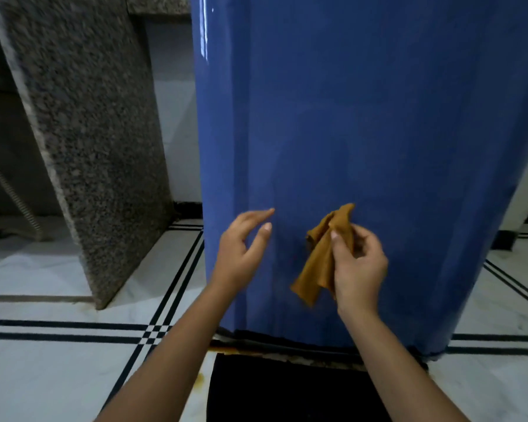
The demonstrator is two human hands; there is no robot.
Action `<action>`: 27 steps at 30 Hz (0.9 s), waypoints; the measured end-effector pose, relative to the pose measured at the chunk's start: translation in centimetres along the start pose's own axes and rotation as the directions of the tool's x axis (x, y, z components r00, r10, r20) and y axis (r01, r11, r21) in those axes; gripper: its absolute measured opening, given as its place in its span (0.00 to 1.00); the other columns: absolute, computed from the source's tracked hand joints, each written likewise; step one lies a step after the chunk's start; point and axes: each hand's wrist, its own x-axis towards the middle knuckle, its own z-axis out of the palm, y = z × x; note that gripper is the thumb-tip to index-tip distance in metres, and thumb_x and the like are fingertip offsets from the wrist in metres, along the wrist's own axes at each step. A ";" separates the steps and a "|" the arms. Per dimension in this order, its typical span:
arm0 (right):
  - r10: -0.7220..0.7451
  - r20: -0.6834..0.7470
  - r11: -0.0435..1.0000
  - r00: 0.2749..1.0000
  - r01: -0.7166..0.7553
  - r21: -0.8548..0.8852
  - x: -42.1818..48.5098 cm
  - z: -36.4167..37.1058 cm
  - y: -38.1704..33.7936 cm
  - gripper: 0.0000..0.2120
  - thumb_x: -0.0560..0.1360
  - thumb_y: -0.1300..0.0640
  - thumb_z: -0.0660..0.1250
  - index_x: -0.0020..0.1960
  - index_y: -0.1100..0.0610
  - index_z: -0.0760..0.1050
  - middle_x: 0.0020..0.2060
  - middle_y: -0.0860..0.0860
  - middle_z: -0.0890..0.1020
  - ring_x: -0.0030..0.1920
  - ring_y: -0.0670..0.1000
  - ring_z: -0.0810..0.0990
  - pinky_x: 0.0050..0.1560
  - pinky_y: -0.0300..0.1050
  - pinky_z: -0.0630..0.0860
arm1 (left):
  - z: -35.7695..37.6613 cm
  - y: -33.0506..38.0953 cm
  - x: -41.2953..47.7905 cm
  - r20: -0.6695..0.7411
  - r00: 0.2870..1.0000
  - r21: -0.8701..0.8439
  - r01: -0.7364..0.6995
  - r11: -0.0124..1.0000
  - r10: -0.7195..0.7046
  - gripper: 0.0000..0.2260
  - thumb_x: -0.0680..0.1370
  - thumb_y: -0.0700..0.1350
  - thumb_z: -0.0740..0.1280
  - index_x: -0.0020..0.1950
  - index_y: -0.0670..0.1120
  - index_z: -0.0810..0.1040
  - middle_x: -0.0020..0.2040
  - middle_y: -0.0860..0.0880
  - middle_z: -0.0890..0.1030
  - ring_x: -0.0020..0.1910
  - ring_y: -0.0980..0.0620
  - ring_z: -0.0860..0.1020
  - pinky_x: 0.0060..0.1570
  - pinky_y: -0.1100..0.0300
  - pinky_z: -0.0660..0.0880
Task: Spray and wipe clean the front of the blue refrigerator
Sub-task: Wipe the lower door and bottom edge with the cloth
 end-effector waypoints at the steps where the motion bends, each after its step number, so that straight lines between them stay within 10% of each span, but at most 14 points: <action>1: -0.092 -0.036 0.996 0.995 0.092 -0.022 0.6 0.0 -0.7 0.07 0.73 0.61 0.69 0.50 0.55 0.76 0.45 0.52 0.81 0.44 0.46 0.79 0.49 0.44 0.76 | -0.5 -0.8 0.6 -0.024 0.995 0.142 -0.089 0.986 0.093 0.16 0.76 0.52 0.59 0.61 0.49 0.76 0.60 0.52 0.77 0.61 0.58 0.73 0.61 0.64 0.67; 5: -0.467 0.179 0.829 0.866 0.499 -0.251 2.7 1.4 -0.4 0.15 0.75 0.56 0.66 0.60 0.60 0.75 0.52 0.51 0.74 0.50 0.42 0.71 0.54 0.33 0.70 | -1.6 -3.9 2.6 -0.007 0.966 0.580 -0.206 0.788 0.258 0.22 0.78 0.51 0.55 0.70 0.46 0.68 0.72 0.45 0.66 0.72 0.48 0.60 0.67 0.55 0.56; 9: -0.679 0.410 0.248 0.610 0.715 -0.653 5.6 2.2 2.6 0.18 0.75 0.46 0.60 0.62 0.51 0.75 0.57 0.52 0.67 0.53 0.54 0.66 0.47 0.55 0.70 | -1.9 -6.7 3.5 0.083 0.945 0.736 -0.272 0.621 0.315 0.24 0.78 0.52 0.53 0.74 0.46 0.59 0.74 0.47 0.60 0.74 0.51 0.52 0.70 0.55 0.49; 12: -0.758 0.443 0.014 0.479 0.691 -0.723 7.0 3.4 3.6 0.19 0.79 0.46 0.56 0.67 0.50 0.67 0.66 0.52 0.64 0.65 0.54 0.63 0.58 0.55 0.62 | -2.0 -8.4 4.6 0.111 0.927 0.757 -0.313 0.574 0.359 0.25 0.80 0.54 0.50 0.75 0.46 0.55 0.75 0.51 0.55 0.75 0.54 0.46 0.71 0.54 0.48; 18: -0.756 0.336 0.118 0.561 0.622 -0.774 5.0 10.3 3.7 0.24 0.80 0.46 0.45 0.74 0.52 0.54 0.72 0.52 0.57 0.72 0.58 0.55 0.68 0.58 0.48 | -2.1 -10.1 4.9 0.092 0.872 0.731 -0.387 0.562 0.480 0.25 0.81 0.54 0.47 0.76 0.48 0.48 0.77 0.55 0.44 0.75 0.53 0.49 0.72 0.53 0.48; 23: -0.669 0.667 -0.176 0.328 0.801 -0.572 2.6 9.0 7.9 0.25 0.79 0.44 0.49 0.75 0.46 0.51 0.74 0.47 0.54 0.75 0.50 0.47 0.63 0.55 0.56 | -1.9 -12.1 2.0 0.180 0.849 0.716 -0.459 0.526 0.496 0.27 0.81 0.55 0.47 0.76 0.45 0.47 0.77 0.52 0.43 0.76 0.51 0.48 0.72 0.52 0.48; 27: -0.728 0.315 0.141 0.610 0.581 -0.801 4.0 4.4 9.6 0.26 0.80 0.44 0.45 0.75 0.48 0.44 0.76 0.49 0.47 0.75 0.52 0.46 0.67 0.55 0.53 | -1.0 -13.2 0.0 0.215 0.860 0.753 -0.448 0.482 0.464 0.29 0.80 0.58 0.47 0.76 0.44 0.46 0.77 0.50 0.42 0.76 0.51 0.46 0.72 0.52 0.46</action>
